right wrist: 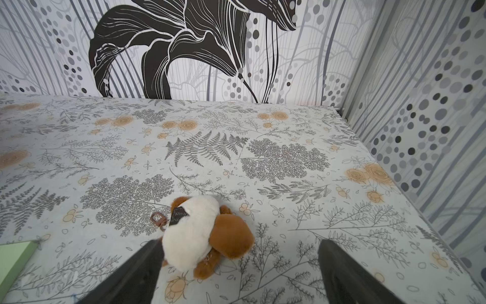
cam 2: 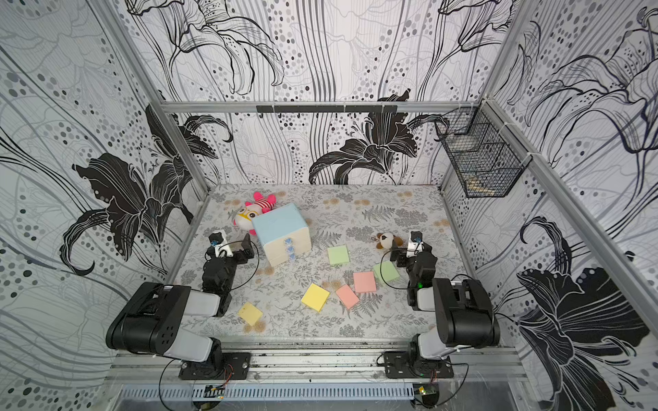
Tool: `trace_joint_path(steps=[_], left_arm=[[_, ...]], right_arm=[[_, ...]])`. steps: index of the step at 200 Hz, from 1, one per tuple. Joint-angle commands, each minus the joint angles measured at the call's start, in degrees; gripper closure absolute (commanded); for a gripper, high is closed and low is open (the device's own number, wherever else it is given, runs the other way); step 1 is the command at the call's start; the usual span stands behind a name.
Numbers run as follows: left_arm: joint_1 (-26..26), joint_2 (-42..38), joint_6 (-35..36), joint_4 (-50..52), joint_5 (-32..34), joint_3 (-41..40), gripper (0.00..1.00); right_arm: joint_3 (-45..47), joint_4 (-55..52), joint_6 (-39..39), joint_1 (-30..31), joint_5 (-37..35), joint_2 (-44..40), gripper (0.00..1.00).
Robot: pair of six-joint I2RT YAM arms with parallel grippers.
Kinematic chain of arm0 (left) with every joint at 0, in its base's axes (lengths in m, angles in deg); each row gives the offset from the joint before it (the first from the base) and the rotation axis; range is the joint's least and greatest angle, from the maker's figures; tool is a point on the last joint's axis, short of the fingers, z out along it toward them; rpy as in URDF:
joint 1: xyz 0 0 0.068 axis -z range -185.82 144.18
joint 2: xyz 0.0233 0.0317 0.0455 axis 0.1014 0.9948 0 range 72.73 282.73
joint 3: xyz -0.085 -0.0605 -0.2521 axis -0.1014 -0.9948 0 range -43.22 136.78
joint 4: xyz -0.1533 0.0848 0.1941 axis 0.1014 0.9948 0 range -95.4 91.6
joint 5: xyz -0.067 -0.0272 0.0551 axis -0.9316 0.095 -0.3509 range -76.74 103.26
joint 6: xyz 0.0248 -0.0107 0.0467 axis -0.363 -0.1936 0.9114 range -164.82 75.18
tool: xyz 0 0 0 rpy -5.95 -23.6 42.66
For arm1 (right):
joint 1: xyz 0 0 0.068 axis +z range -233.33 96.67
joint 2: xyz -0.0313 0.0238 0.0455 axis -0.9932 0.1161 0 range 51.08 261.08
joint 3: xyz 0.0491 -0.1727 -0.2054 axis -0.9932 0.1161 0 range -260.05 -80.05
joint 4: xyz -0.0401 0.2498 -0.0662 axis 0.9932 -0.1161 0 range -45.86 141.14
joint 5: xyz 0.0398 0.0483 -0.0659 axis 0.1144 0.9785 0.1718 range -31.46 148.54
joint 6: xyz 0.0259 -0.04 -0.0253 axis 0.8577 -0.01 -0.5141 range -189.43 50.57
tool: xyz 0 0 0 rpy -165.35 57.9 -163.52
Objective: Please put the sticky notes in the drawer by color
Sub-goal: Move the storage box to the center of the board.
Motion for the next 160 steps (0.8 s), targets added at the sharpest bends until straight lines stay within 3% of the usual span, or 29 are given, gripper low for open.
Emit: trace_joint_path(steps=[1, 110, 140, 160], left_arm=[[-0.4, -1.1, 0.9, -0.9, 0.0, -0.6, 0.03], [-0.4, -1.5, 0.8, -2.2, 0.1, -1.4, 0.03], [-0.4, -5.3, -0.5, -5.8, 3.2, -5.0, 0.03], [-0.5, -9.4, -0.2, -3.6, 3.1, -5.6, 0.03]], right_arm=[[0.7, -0.2, -1.1, 0.2, 0.5, -0.9, 0.03], [0.6, -0.2, -0.9, 0.3, 0.5, -1.1, 0.03], [-7.6, -20.7, -3.0, 0.2, 5.2, -7.6, 0.03], [-8.3, -22.9, -2.8, 0.3, 7.4, -11.1, 0.03]])
